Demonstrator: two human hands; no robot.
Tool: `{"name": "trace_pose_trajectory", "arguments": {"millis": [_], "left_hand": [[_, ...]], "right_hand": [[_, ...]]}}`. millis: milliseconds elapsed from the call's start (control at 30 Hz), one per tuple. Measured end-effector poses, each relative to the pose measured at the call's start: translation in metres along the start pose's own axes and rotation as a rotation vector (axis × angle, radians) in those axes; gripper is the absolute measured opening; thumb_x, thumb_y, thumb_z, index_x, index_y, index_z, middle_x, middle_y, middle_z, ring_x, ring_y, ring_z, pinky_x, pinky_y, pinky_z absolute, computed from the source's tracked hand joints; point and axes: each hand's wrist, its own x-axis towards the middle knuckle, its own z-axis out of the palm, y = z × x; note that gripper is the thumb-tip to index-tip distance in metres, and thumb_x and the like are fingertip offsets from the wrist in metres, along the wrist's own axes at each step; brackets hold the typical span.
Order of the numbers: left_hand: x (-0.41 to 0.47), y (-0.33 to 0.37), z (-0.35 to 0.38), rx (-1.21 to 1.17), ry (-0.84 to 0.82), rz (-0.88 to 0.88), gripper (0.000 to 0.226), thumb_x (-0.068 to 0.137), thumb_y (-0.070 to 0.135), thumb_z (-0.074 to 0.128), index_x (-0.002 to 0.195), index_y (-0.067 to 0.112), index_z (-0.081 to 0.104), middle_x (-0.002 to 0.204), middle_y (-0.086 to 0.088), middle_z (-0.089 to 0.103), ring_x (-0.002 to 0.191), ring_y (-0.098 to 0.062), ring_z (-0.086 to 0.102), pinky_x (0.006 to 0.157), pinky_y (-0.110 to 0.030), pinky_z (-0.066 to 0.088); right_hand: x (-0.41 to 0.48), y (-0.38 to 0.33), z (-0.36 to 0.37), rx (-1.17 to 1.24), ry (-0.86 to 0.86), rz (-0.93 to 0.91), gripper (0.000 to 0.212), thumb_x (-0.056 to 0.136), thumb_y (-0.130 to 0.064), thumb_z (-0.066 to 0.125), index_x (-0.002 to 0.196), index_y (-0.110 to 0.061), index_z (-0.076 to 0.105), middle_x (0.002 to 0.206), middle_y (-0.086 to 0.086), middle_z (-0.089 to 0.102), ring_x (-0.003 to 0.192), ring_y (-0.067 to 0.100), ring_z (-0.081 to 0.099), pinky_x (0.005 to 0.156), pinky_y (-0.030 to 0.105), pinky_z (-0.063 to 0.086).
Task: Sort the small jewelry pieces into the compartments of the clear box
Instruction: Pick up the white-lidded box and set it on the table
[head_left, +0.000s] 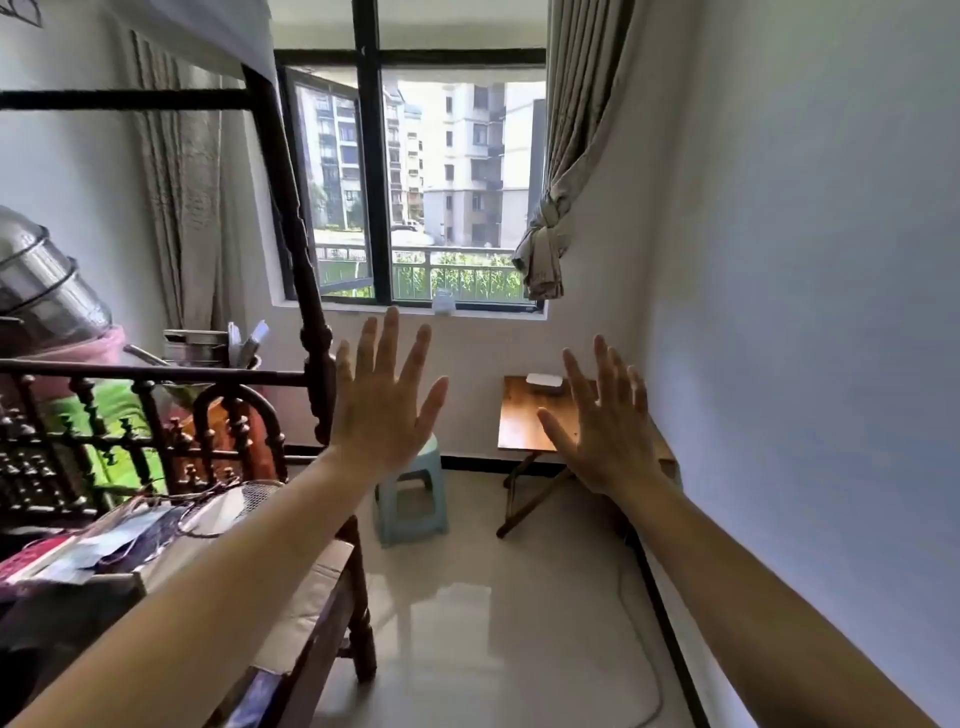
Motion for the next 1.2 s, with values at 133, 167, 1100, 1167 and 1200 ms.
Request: {"name": "trace_pose_trajectory", "arguments": {"millis": [133, 167, 1100, 1167, 1200], "left_hand": [[0.064, -0.039, 0.077, 0.018, -0.059, -0.052, 0.074, 0.095, 0.063, 0.007, 0.158, 0.023, 0.012, 0.165, -0.014, -0.001, 0.151, -0.034, 0.002, 0.119, -0.058, 0.005], [0.083, -0.048, 0.097, 0.023, -0.063, -0.05, 0.074, 0.095, 0.062, 0.008, 0.158, 0.024, 0.012, 0.165, -0.014, -0.001, 0.151, -0.034, 0.002, 0.119, -0.057, 0.005], [0.529, -0.216, 0.607, 0.014, -0.142, -0.168, 0.069, 0.098, 0.059, 0.018, 0.158, 0.025, 0.01, 0.165, -0.011, -0.003, 0.151, -0.032, 0.0, 0.118, -0.056, 0.005], [0.556, -0.235, 0.646, 0.009, -0.144, -0.182, 0.068, 0.099, 0.058, 0.018, 0.157, 0.024, 0.013, 0.166, -0.012, -0.001, 0.151, -0.032, 0.001, 0.118, -0.057, 0.007], [0.57, -0.244, 0.668, 0.001, -0.149, -0.177, 0.069, 0.098, 0.059, 0.017, 0.157, 0.024, 0.013, 0.166, -0.012, -0.001, 0.151, -0.032, 0.001, 0.118, -0.058, 0.007]], "right_hand": [[0.071, 0.009, 0.075, -0.014, -0.064, 0.011, 0.082, 0.094, -0.069, 0.03, 0.16, -0.027, 0.006, 0.167, 0.012, -0.012, 0.154, 0.034, -0.003, 0.122, 0.053, 0.004], [0.089, 0.014, 0.094, -0.027, -0.07, -0.007, 0.082, 0.094, -0.069, 0.03, 0.16, -0.027, 0.005, 0.167, 0.012, -0.012, 0.154, 0.034, -0.003, 0.122, 0.053, 0.005], [0.563, 0.196, 0.564, 0.143, -0.148, 0.134, 0.082, 0.094, -0.066, 0.032, 0.16, -0.026, 0.004, 0.167, 0.012, -0.008, 0.152, 0.039, 0.006, 0.12, 0.057, 0.01], [0.592, 0.199, 0.599, 0.131, -0.133, 0.117, 0.082, 0.094, -0.067, 0.032, 0.16, -0.025, 0.006, 0.168, 0.012, -0.007, 0.152, 0.038, 0.008, 0.119, 0.056, 0.01], [0.605, 0.202, 0.617, 0.125, -0.129, 0.119, 0.082, 0.094, -0.067, 0.031, 0.16, -0.025, 0.007, 0.168, 0.012, -0.006, 0.152, 0.038, 0.009, 0.119, 0.056, 0.01]]}}
